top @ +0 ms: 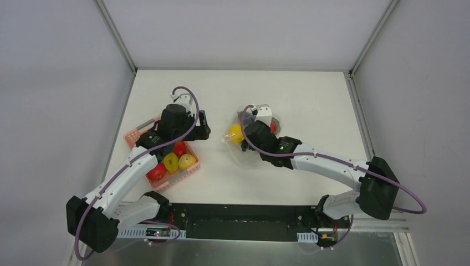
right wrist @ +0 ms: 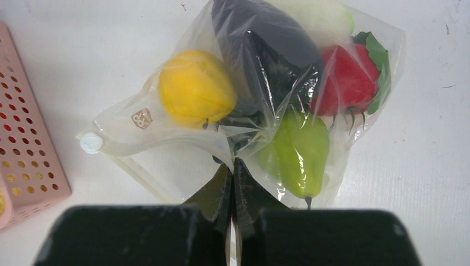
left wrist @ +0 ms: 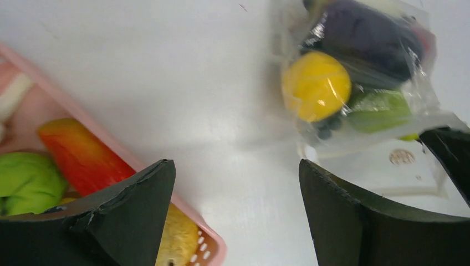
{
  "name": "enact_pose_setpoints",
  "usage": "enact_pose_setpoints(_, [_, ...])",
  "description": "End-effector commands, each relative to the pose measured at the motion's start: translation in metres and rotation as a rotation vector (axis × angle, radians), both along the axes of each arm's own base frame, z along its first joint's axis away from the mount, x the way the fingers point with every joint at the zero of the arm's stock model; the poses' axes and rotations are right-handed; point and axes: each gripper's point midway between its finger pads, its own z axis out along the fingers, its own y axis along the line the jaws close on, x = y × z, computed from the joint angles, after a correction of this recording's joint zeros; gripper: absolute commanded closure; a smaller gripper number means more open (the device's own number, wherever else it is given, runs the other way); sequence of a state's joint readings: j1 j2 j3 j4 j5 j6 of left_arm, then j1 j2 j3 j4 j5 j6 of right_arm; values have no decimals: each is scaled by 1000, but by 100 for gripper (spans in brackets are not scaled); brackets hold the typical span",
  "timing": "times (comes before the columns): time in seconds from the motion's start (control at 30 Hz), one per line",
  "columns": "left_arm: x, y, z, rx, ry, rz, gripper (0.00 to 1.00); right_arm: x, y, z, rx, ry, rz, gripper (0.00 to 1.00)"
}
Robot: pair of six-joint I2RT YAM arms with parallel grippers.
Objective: Open the zip-top bag and remove the fake food
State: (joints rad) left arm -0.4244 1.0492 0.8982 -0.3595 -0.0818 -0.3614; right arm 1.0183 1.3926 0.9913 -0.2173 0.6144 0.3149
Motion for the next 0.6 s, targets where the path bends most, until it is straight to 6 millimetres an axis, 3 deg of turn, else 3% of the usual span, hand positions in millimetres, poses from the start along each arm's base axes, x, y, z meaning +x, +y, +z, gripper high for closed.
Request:
enact_pose_setpoints(0.0, [-19,-55,7,-221,-32,-121,16,2,10,34,116,-25,-2,100])
enact_pose_setpoints(0.23, [-43,-118,0,-382,-80,-230,21,-1,26,49,195,2,19,100])
enact_pose_setpoints(0.4, [-44,-142,-18,-379,-112,-242,23,0,36,60,237,16,29,100])
enact_pose_setpoints(0.57, [-44,-167,-31,-387,-106,-285,24,-1,45,55,260,51,35,100])
